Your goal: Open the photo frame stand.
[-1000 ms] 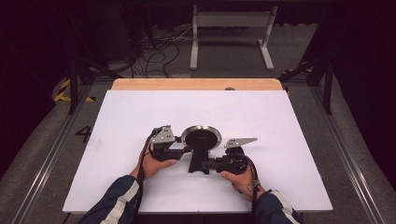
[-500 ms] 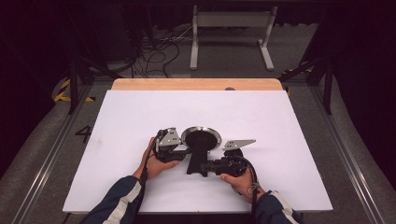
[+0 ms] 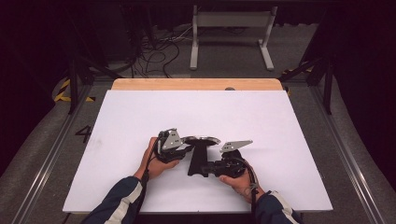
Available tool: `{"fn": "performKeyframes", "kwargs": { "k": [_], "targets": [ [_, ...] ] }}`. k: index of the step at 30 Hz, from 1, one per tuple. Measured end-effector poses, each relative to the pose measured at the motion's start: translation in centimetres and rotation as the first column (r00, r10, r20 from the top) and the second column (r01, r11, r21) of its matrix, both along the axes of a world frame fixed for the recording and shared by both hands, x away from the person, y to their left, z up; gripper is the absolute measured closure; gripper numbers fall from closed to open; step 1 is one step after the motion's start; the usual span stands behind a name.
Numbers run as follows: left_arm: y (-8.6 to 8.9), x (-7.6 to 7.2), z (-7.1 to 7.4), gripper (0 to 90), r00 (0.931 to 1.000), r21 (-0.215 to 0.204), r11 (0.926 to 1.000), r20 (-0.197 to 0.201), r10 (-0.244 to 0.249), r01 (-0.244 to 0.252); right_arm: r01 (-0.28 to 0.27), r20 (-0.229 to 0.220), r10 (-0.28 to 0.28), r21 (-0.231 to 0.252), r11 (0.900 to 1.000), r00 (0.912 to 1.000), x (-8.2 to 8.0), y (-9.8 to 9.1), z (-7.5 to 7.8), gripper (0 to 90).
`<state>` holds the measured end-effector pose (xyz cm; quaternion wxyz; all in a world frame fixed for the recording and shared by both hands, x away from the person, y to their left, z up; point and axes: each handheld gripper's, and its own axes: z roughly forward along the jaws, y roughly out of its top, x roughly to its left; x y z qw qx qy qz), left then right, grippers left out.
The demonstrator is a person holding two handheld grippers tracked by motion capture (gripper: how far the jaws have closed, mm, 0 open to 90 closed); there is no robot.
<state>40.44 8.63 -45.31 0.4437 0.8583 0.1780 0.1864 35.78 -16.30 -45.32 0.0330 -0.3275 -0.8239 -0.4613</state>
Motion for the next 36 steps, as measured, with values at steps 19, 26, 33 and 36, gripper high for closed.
{"fn": "performKeyframes", "kwargs": {
  "k": [19,26,33,36],
  "targets": [
    [-0.32,0.22,-0.16,66.0,0.9986,-0.003,0.9986,0.012,0.052,-0.052,0.028,0.047,-0.027,-0.026,0.9993,0.9985,0.41,-0.24,0.1,76.2],
    [-0.39,0.23,-0.19,66.5,0.997,0.002,0.9971,0.016,0.076,-0.076,0.034,0.058,-0.032,-0.035,0.9988,0.9978,0.48,-0.31,0.14,75.8],
    [-0.28,0.35,-0.3,67.1,0.9961,-0.002,0.9961,0.004,0.088,-0.088,0.037,0.07,-0.033,-0.047,0.9982,0.997,0.52,-0.35,0.2,75.8],
    [-0.02,0.5,-0.32,65.7,0.996,-0.005,0.9961,-0.01,0.089,-0.089,0.043,0.074,-0.039,-0.052,0.9977,0.9965,0.44,-0.35,0.23,75.6]
  ]
}}
